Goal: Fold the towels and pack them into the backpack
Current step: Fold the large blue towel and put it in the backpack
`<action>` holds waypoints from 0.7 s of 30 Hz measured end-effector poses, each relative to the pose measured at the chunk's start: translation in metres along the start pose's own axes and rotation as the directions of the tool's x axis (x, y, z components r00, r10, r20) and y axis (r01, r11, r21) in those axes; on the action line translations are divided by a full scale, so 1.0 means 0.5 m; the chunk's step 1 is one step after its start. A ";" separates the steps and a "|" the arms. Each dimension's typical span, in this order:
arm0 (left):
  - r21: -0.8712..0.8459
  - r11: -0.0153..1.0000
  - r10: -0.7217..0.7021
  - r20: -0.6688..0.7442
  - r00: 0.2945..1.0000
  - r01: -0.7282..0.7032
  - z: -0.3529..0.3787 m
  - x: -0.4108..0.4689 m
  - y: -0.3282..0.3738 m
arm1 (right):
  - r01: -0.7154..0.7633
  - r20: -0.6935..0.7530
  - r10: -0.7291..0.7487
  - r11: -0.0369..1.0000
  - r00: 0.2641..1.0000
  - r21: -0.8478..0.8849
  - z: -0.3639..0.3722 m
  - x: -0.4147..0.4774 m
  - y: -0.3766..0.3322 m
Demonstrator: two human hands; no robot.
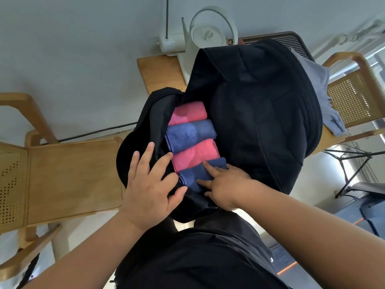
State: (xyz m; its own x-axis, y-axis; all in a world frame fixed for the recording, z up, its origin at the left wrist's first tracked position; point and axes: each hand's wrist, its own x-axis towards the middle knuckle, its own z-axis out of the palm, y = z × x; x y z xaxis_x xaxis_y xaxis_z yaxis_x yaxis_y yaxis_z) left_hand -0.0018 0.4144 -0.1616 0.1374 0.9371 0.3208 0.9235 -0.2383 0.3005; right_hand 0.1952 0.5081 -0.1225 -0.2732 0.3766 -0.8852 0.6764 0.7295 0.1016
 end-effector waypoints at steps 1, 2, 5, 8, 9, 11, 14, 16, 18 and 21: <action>-0.006 1.000 0.005 -0.008 1.000 -0.005 0.003 -0.002 0.000 | -0.017 0.031 0.017 1.000 0.999 0.006 0.002 0.004 -0.002; -0.009 1.000 0.006 -0.015 1.000 -0.006 0.005 -0.003 -0.001 | -0.031 0.054 0.030 0.999 0.998 0.015 0.001 0.009 -0.003; -0.011 1.000 0.005 -0.027 1.000 -0.006 0.009 -0.005 -0.006 | -0.058 0.127 0.053 0.998 0.991 0.035 -0.007 0.021 -0.001; -0.030 1.000 0.008 -0.022 1.000 -0.008 0.005 0.000 -0.006 | -0.024 0.031 0.024 1.000 0.999 -0.001 -0.030 0.021 -0.006; -0.033 0.999 0.009 -0.020 1.000 -0.010 0.003 0.002 -0.005 | 0.022 -0.088 -0.023 1.000 0.996 -0.011 -0.037 0.020 -0.011; -0.034 0.999 0.012 -0.015 1.000 -0.012 0.002 0.005 -0.005 | 0.146 -0.252 -0.145 0.989 0.957 -0.018 -0.046 0.025 -0.023; -0.026 1.000 0.014 -0.010 1.000 -0.014 0.003 0.002 -0.007 | 0.189 -0.158 -0.189 0.982 0.969 -0.011 -0.046 0.051 -0.026; -0.015 1.000 0.011 -0.006 1.000 -0.011 0.003 0.001 -0.006 | 0.146 -0.039 -0.148 0.988 0.988 -0.047 -0.041 0.070 -0.025; -0.006 1.000 0.005 -0.001 1.000 -0.005 0.004 0.003 -0.004 | 0.138 -0.010 -0.140 0.986 0.990 -0.098 -0.038 0.083 -0.025; 0.010 1.000 -0.007 0.002 1.000 0.007 0.003 0.007 -0.001 | 0.152 -0.094 -0.163 0.982 0.982 -0.113 -0.037 0.081 -0.024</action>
State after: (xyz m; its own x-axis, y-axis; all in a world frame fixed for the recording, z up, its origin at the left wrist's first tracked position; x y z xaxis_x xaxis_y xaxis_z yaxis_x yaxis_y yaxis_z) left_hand -0.0012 0.4180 -0.1621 0.1316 0.9391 0.3173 0.9279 -0.2294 0.2939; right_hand 0.1633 0.5251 -0.1511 -0.4426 0.3049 -0.8433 0.5454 0.8380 0.0167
